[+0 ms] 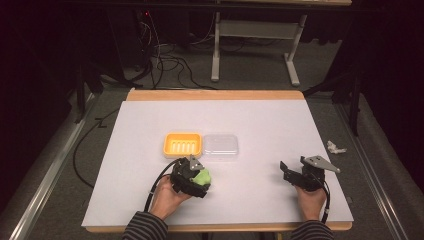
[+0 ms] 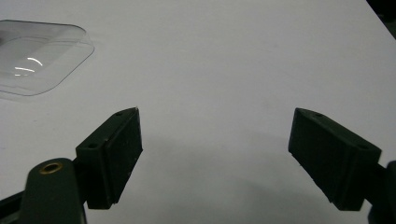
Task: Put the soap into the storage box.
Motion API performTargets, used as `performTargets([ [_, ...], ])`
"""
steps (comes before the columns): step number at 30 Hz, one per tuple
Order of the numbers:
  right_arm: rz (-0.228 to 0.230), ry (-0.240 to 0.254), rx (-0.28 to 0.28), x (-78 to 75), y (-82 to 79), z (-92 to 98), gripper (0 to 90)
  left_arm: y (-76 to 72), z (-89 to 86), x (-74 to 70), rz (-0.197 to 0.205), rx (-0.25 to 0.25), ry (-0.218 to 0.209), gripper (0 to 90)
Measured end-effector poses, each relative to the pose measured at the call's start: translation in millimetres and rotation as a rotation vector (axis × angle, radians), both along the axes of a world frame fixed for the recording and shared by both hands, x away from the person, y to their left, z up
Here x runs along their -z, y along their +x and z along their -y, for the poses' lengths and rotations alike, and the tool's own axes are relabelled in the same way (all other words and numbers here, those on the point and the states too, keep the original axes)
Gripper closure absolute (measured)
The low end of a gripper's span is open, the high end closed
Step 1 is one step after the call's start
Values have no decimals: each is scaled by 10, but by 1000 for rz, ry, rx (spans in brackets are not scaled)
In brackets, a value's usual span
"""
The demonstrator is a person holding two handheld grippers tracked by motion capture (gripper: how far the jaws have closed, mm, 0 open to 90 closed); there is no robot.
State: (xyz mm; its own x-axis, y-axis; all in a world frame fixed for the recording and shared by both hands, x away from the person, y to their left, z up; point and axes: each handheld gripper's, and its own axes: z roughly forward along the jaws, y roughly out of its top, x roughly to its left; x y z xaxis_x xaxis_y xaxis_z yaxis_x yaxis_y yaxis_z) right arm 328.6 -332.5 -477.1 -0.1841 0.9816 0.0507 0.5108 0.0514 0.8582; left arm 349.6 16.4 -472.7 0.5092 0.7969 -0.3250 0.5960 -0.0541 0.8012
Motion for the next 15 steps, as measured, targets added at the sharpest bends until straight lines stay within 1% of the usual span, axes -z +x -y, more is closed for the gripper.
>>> performTargets([
  [2,2,-4,-3,1,0,1,179,26,18,16,-17,-6,-7,162],
  [3,1,-5,-3,0,0,0,179,30,25,23,-18,-6,-6,168],
  [4,0,-7,-5,0,0,0,179,32,32,34,-15,-3,0,179],
  [6,-1,-4,-3,0,2,0,179,39,49,61,5,-8,18,204],
  [8,2,-4,-3,1,0,1,178,44,63,78,2,-11,29,202],
  [11,-1,-4,-3,0,1,0,177,49,80,102,6,-4,49,211],
  [15,2,-3,-3,0,0,1,176,48,97,110,4,-4,35,247],
])
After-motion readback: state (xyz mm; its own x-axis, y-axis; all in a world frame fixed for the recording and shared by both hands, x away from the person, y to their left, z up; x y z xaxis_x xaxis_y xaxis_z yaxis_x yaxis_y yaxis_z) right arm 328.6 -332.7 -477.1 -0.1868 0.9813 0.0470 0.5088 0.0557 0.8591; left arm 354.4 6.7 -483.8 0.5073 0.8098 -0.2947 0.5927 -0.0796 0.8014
